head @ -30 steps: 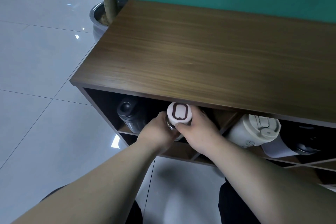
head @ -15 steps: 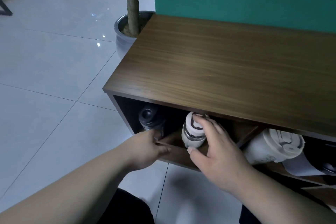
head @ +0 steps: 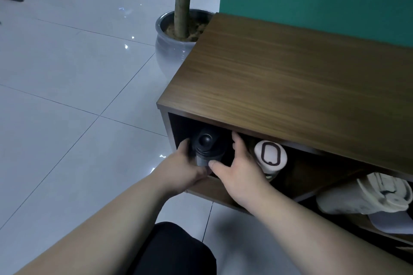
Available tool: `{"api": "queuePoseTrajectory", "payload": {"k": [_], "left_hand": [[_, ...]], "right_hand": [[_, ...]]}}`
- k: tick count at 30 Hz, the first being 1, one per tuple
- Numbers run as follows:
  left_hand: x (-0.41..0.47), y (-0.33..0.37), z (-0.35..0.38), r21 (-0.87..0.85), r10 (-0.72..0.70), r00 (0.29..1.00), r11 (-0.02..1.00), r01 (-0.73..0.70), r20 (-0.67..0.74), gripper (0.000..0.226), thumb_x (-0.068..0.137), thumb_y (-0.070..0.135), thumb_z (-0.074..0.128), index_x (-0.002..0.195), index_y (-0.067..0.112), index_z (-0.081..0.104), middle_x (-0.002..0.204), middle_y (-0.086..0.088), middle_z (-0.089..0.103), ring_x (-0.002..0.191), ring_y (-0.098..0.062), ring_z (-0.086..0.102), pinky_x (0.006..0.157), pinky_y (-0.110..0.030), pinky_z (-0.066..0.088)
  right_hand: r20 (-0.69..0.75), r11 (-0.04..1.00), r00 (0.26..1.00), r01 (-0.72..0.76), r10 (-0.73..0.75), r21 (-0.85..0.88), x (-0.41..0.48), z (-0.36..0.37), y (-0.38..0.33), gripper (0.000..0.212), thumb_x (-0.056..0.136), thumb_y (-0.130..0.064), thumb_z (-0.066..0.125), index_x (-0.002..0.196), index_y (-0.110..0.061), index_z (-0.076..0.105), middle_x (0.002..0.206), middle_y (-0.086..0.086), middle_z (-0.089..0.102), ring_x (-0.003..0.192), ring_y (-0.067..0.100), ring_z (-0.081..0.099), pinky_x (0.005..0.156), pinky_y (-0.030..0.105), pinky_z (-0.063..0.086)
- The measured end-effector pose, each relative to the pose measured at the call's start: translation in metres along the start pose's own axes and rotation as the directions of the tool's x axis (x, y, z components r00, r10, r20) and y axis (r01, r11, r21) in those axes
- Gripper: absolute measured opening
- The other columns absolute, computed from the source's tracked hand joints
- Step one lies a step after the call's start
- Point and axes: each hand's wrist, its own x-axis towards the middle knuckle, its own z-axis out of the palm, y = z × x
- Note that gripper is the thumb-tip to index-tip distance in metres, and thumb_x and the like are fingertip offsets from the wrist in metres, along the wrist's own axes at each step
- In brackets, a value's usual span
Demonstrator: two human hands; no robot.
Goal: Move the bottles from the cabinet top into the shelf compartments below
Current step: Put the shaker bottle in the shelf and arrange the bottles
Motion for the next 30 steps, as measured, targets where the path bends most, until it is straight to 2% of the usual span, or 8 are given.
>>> {"api": "queuePoseTrajectory", "payload": {"k": [3, 5, 9, 14, 18, 24, 28, 30], "left_hand": [[0.014, -0.007, 0.001, -0.055, 0.01, 0.999, 0.998, -0.012, -0.03, 0.07, 0.063, 0.049, 0.085, 0.122, 0.038, 0.049, 0.115, 0.011, 0.072, 0.105, -0.018, 0.069, 0.091, -0.048, 0.06], [0.023, -0.014, 0.003, -0.08, 0.02, 0.999, 0.997, -0.022, -0.025, 0.066, 0.064, 0.043, 0.088, 0.118, 0.035, 0.051, 0.114, 0.01, 0.073, 0.105, -0.017, 0.07, 0.093, -0.047, 0.059], [0.038, -0.03, 0.01, -0.134, 0.068, 0.998, 0.989, -0.067, 0.004, 0.059, 0.058, 0.042, 0.091, 0.103, 0.042, 0.052, 0.105, 0.011, 0.078, 0.099, -0.019, 0.075, 0.094, -0.049, 0.059], [0.047, -0.037, 0.018, -0.146, 0.151, 0.989, 0.978, -0.15, -0.003, 0.068, 0.067, 0.033, 0.09, 0.123, 0.039, 0.053, 0.105, 0.021, 0.076, 0.103, -0.011, 0.073, 0.098, -0.043, 0.056], [0.049, -0.036, 0.019, -0.067, 0.166, 0.985, 0.983, -0.169, -0.048, 0.062, 0.08, 0.027, 0.082, 0.133, 0.031, 0.052, 0.118, 0.012, 0.073, 0.11, -0.018, 0.068, 0.092, -0.034, 0.053], [0.052, -0.034, 0.021, 0.013, 0.143, 0.985, 0.99, -0.143, -0.091, 0.057, 0.078, 0.035, 0.081, 0.128, 0.028, 0.054, 0.115, 0.003, 0.075, 0.106, -0.027, 0.067, 0.088, -0.038, 0.055], [0.052, -0.034, 0.022, 0.026, 0.151, 0.983, 0.988, -0.149, -0.105, 0.057, 0.079, 0.037, 0.081, 0.128, 0.025, 0.054, 0.116, 0.003, 0.074, 0.106, -0.027, 0.067, 0.079, -0.033, 0.05], [0.052, -0.034, 0.022, 0.038, 0.152, 0.982, 0.988, -0.149, -0.111, 0.056, 0.08, 0.038, 0.08, 0.127, 0.024, 0.053, 0.116, 0.003, 0.074, 0.106, -0.027, 0.066, 0.076, -0.03, 0.044]], "right_hand": [[-0.014, 0.996, 0.998, -0.066, 0.067, 0.064, 0.013, 0.008, -0.002, 0.09, 0.074, -0.037, 0.077, 0.15, -0.032, 0.031, 0.147, -0.005, 0.051, 0.137, 0.016, 0.045, 0.114, 0.032, 0.034], [-0.03, 0.994, 0.996, -0.084, 0.087, 0.074, 0.022, 0.013, -0.001, 0.091, 0.061, -0.049, 0.075, 0.143, -0.035, 0.038, 0.14, -0.008, 0.057, 0.131, 0.015, 0.051, 0.111, 0.039, 0.04], [-0.032, 0.991, 0.994, -0.101, 0.104, 0.085, 0.033, 0.02, 0.001, 0.089, 0.059, -0.046, 0.081, 0.138, -0.036, 0.041, 0.134, -0.01, 0.06, 0.123, 0.014, 0.057, 0.104, 0.034, 0.044], [-0.052, 0.99, 0.991, -0.119, 0.123, 0.077, 0.038, 0.03, 0.006, 0.085, 0.057, -0.049, 0.08, 0.133, -0.035, 0.045, 0.125, -0.01, 0.066, 0.113, 0.015, 0.063, 0.097, 0.035, 0.05], [-0.041, 0.99, 0.992, -0.117, 0.12, 0.082, 0.039, 0.032, 0.01, 0.088, 0.067, -0.042, 0.084, 0.142, -0.028, 0.041, 0.123, -0.012, 0.061, 0.114, 0.013, 0.06, 0.1, 0.033, 0.046], [-0.016, 0.991, 0.994, -0.102, 0.104, 0.087, 0.041, 0.028, 0.011, 0.086, 0.074, -0.033, 0.084, 0.146, -0.025, 0.038, 0.119, -0.014, 0.058, 0.114, 0.009, 0.057, 0.092, 0.022, 0.038], [-0.006, 0.991, 0.994, -0.104, 0.105, 0.086, 0.042, 0.024, 0.012, 0.078, 0.078, -0.027, 0.083, 0.144, -0.024, 0.04, 0.101, -0.026, 0.054, 0.104, 0.005, 0.054, 0.08, 0.013, 0.036], [0.004, 0.989, 0.994, -0.11, 0.11, 0.099, 0.043, 0.023, 0.015, 0.081, 0.08, -0.026, 0.082, 0.147, -0.022, 0.038, 0.105, -0.024, 0.051, 0.105, 0.002, 0.049, 0.083, 0.013, 0.035]]}}
